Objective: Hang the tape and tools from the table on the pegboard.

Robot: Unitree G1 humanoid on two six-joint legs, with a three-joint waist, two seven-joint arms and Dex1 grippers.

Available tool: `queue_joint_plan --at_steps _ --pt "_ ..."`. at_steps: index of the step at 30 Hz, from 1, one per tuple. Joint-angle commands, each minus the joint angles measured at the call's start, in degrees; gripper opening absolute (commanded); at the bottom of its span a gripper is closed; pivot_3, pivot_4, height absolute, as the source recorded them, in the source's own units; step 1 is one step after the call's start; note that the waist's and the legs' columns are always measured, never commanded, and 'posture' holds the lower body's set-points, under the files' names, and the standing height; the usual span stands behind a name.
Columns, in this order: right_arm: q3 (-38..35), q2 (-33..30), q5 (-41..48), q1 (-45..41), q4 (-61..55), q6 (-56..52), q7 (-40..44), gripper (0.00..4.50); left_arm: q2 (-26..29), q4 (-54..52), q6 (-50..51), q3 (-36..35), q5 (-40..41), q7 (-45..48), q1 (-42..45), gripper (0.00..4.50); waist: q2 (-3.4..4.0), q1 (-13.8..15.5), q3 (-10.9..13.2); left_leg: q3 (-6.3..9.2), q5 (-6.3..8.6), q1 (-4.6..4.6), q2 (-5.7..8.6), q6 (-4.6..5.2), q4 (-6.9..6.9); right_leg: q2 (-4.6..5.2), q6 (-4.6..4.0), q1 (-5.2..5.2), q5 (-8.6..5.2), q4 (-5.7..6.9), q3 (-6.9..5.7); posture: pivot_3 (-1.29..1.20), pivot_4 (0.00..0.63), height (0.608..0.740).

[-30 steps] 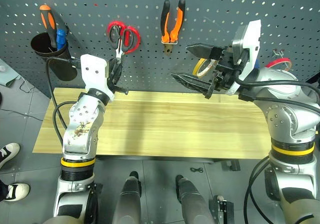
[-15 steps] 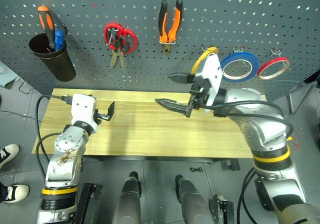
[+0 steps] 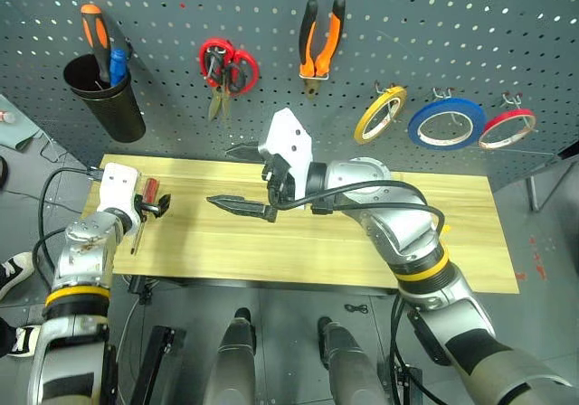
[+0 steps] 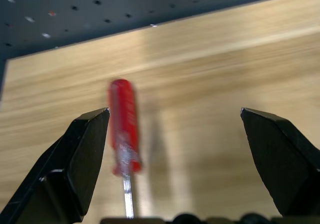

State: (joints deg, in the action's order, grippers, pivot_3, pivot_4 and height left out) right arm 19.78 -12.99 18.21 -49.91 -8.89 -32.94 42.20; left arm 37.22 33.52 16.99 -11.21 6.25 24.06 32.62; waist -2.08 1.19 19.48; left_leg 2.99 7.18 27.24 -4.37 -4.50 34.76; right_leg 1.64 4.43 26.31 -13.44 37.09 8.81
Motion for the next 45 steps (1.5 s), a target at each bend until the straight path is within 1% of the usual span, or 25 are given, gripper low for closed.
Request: queue_joint_plan --at_steps 1,5,11,19,20,21,22,23,27,28,34,37,39,41,42,45 --pt "-0.95 -0.14 -0.07 0.77 -2.75 -1.08 -0.56 4.5 2.13 9.69 -3.51 -0.73 -2.26 -3.34 3.9 4.45 -0.01 -0.06 0.01 0.03 0.0 0.02 -0.01 0.0 0.0 -0.01 -0.06 0.02 0.03 0.0 -0.07 0.11 0.385 0.74" --pt "-1.06 -1.12 -0.17 1.21 -4.19 -2.69 -0.69 4.5 3.06 17.82 -4.85 -1.74 -1.64 -3.43 6.54 4.45 -0.01 -0.61 0.03 0.1 0.0 0.01 -0.04 0.0 -0.03 -0.03 -0.13 0.04 0.02 0.07 -0.15 0.1 0.392 0.74" --pt "-1.02 -1.24 -0.24 -0.6 -4.29 -5.0 -1.45 4.5 3.47 27.87 -9.3 -1.46 -1.74 -0.24 9.91 4.45 0.02 -0.64 0.4 0.11 -0.01 0.0 -0.06 -0.02 -0.03 -0.04 -0.06 0.05 -0.05 0.1 -0.17 0.08 0.412 0.74" --pt "-1.81 -1.1 0.62 -1.14 -5.41 -7.83 -1.95 4.5 2.83 38.0 -12.94 -0.1 -3.6 1.31 13.9 4.45 -0.04 -0.61 1.22 0.12 -0.04 0.03 -0.06 -0.06 -0.05 -0.03 0.02 0.05 -0.1 0.1 -0.18 0.06 0.432 0.74" --pt "-1.94 -1.12 0.71 -1.12 -5.59 -8.23 -2.09 4.5 2.72 38.7 -13.11 0.15 -3.93 1.43 14.34 3.91 -0.05 -0.62 1.29 0.12 -0.04 0.03 -0.06 -0.06 -0.05 -0.03 0.02 0.05 -0.1 0.1 -0.18 0.06 0.432 0.74" --pt "-2.1 -1.19 0.8 -1.15 -5.73 -8.55 -2.13 4.5 2.65 39.17 -13.19 0.3 -4.13 1.54 14.7 3.64 -0.04 -0.63 1.38 0.13 -0.04 0.03 -0.06 -0.06 -0.05 -0.03 0.02 0.06 -0.1 0.11 -0.18 0.06 0.432 0.74" --pt "-2.18 -1.25 0.84 -1.14 -5.86 -8.77 -2.16 4.5 2.56 39.62 -13.21 0.36 -4.28 1.39 15.03 3.11 -0.03 -0.65 1.45 0.13 -0.04 0.03 -0.06 -0.06 -0.05 -0.04 0.02 0.06 -0.1 0.12 -0.19 0.06 0.432 0.74" --pt "-2.24 -1.25 0.87 -1.1 -5.97 -9.02 -2.24 4.5 2.46 39.95 -13.29 0.63 -4.67 1.44 15.31 2.7 -0.03 -0.7 1.46 0.13 -0.04 0.03 -0.06 -0.07 -0.05 -0.04 0.04 0.06 -0.12 0.12 -0.18 0.06 0.432 0.74" --pt "-2.4 -1.35 0.86 -1.04 -6.09 -9.34 -2.25 4.5 2.22 40.69 -13.43 0.89 -5.55 1.15 16.1 0.86 -0.04 -0.71 1.62 0.13 -0.04 0.03 -0.06 -0.07 -0.05 -0.04 0.07 0.06 -0.14 0.11 -0.19 0.06 0.434 0.74" --pt "-2.41 -1.35 0.84 -1.03 -6.04 -9.32 -2.3 4.5 2.27 40.78 -13.48 0.94 -5.69 1.0 16.16 0.61 -0.03 -0.73 1.68 0.13 -0.04 0.03 -0.06 -0.07 -0.05 -0.04 0.08 0.06 -0.14 0.11 -0.19 0.06 0.434 0.74" --pt "-2.6 -1.72 0.44 -0.88 -5.42 -8.46 -2.27 4.5 2.84 40.29 -13.52 0.4 -5.6 1.04 15.65 0.61 -0.02 -0.81 1.77 0.14 -0.05 0.02 -0.06 -0.07 -0.06 -0.03 0.07 0.06 -0.14 0.11 -0.18 0.07 0.419 0.74" --pt "-3.71 -2.94 0.84 0.32 -6.5 -8.29 -2.05 4.5 3.27 38.09 -14.25 -0.81 -4.08 2.06 15.36 0.61 -0.03 -0.78 1.77 0.14 -0.05 0.03 -0.06 -0.08 -0.06 -0.03 0.07 0.06 -0.14 0.11 -0.19 0.07 0.411 0.74" --pt "-5.89 -4.66 2.15 2.44 -8.88 -8.3 -1.48 4.5 3.63 32.94 -13.71 -1.53 -2.61 4.38 13.39 0.61 -0.04 -0.72 1.77 0.14 -0.05 0.04 -0.06 -0.08 -0.07 -0.03 0.07 0.06 -0.13 0.1 -0.19 0.08 0.406 0.74" --pt "-8.13 -6.71 3.38 5.34 -11.49 -8.38 -0.99 4.5 3.53 21.29 -11.56 -1.97 -0.97 6.32 7.4 0.61 -0.04 -0.65 1.77 0.14 -0.05 0.07 -0.06 -0.09 -0.12 -0.01 -0.02 0.06 -0.08 0.06 -0.2 0.09 0.401 0.74" --pt "-8.92 -7.64 3.63 6.65 -12.56 -8.32 -0.81 4.5 3.09 12.65 -8.75 -2.55 0.25 6.59 2.92 0.61 -0.04 -0.6 1.77 0.15 -0.07 0.07 -0.06 -0.12 -0.19 0.01 -0.19 0.05 0.02 0.02 -0.2 0.09 0.398 0.74" --pt "-10.48 -9.44 4.14 9.23 -14.78 -7.84 -0.98 4.5 1.89 -12.67 -0.06 -4.33 3.41 5.84 -10.11 0.61 -0.04 -0.75 1.77 0.13 -0.11 0.04 -0.06 -0.2 -0.42 0.06 -0.26 0.07 0.06 0.03 -0.22 0.11 0.383 0.74"
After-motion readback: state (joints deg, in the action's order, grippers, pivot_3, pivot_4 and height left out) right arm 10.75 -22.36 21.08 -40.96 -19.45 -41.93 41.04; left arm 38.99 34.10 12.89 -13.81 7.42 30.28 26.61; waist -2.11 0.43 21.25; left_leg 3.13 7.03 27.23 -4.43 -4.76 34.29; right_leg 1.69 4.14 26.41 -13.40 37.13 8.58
